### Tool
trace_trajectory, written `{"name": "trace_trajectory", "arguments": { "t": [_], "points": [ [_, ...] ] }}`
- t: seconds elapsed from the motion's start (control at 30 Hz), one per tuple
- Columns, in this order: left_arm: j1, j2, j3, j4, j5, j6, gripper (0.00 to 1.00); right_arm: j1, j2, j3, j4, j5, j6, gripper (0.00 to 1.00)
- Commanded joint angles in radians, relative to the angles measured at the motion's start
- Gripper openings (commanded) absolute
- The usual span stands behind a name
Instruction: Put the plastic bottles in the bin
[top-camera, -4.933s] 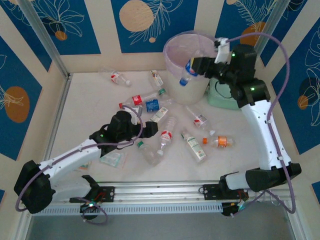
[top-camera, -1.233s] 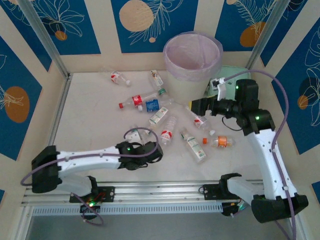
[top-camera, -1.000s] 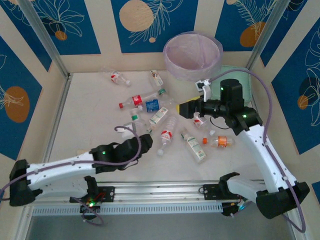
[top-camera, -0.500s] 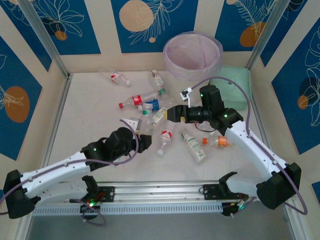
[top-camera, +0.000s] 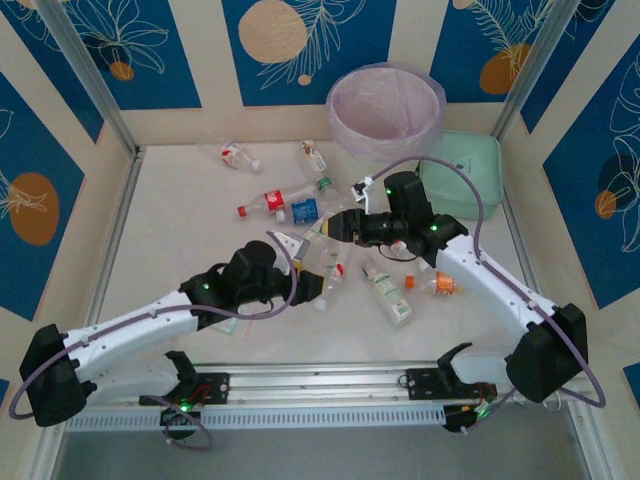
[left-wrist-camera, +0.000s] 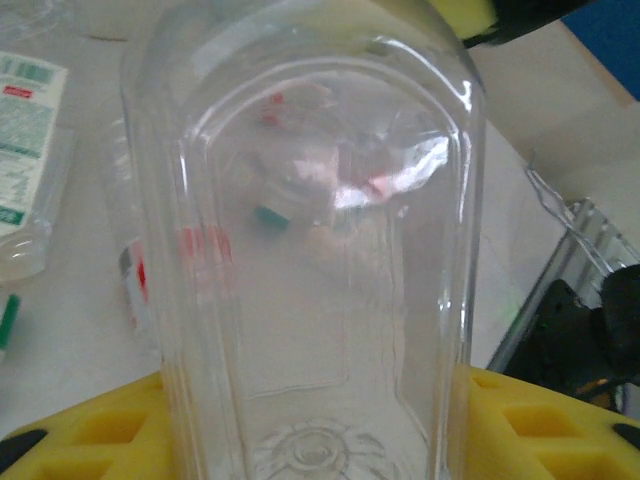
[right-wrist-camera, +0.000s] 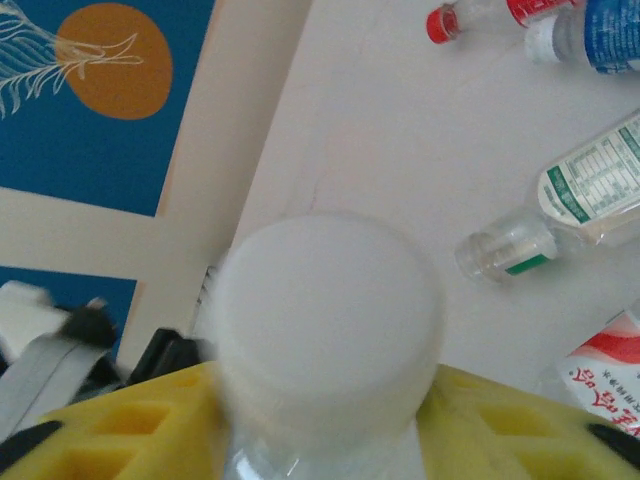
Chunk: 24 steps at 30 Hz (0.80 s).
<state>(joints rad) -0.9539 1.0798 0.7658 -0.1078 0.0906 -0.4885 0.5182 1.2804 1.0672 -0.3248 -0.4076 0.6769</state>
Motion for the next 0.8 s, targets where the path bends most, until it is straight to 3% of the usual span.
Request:
{"name": "trace_trajectory", "arguments": {
  "t": [0.0, 0.1, 0.2, 0.3, 0.33, 0.47, 0.5, 0.6, 0.77],
  "points": [
    [0.0, 0.008, 0.061, 0.061, 0.082, 0.02, 0.22, 0.009, 0.004, 0.044, 0.005, -0.002, -0.008, 0.47],
    [-0.001, 0.009, 0.05, 0.097, 0.09, 0.006, 0.22, 0.009, 0.013, 0.058, -0.033, 0.011, -0.027, 0.49],
    [0.0, 0.012, 0.05, 0.081, 0.061, 0.005, 0.22, 0.008, 0.002, 0.063, -0.055, 0.031, -0.04, 0.18],
    [0.001, 0.016, 0.051, 0.071, 0.031, 0.014, 0.31, 0.003, -0.016, 0.076, -0.082, 0.067, -0.058, 0.13],
    [0.001, 0.02, 0.056, 0.064, 0.025, 0.015, 0.37, 0.001, -0.021, 0.086, -0.094, 0.078, -0.068, 0.12],
    [0.001, 0.035, 0.086, 0.023, 0.038, 0.008, 0.92, -0.011, -0.043, 0.165, -0.182, 0.141, -0.142, 0.09],
    [0.0, 0.03, 0.079, 0.024, 0.036, 0.001, 0.99, -0.015, -0.052, 0.198, -0.215, 0.173, -0.177, 0.07],
    [0.001, 0.003, 0.04, 0.035, -0.001, -0.021, 0.99, -0.03, -0.082, 0.287, -0.275, 0.279, -0.28, 0.0],
    [0.002, -0.009, 0.006, 0.027, -0.037, -0.049, 0.99, -0.072, -0.083, 0.459, -0.312, 0.42, -0.418, 0.0]
  ]
}}
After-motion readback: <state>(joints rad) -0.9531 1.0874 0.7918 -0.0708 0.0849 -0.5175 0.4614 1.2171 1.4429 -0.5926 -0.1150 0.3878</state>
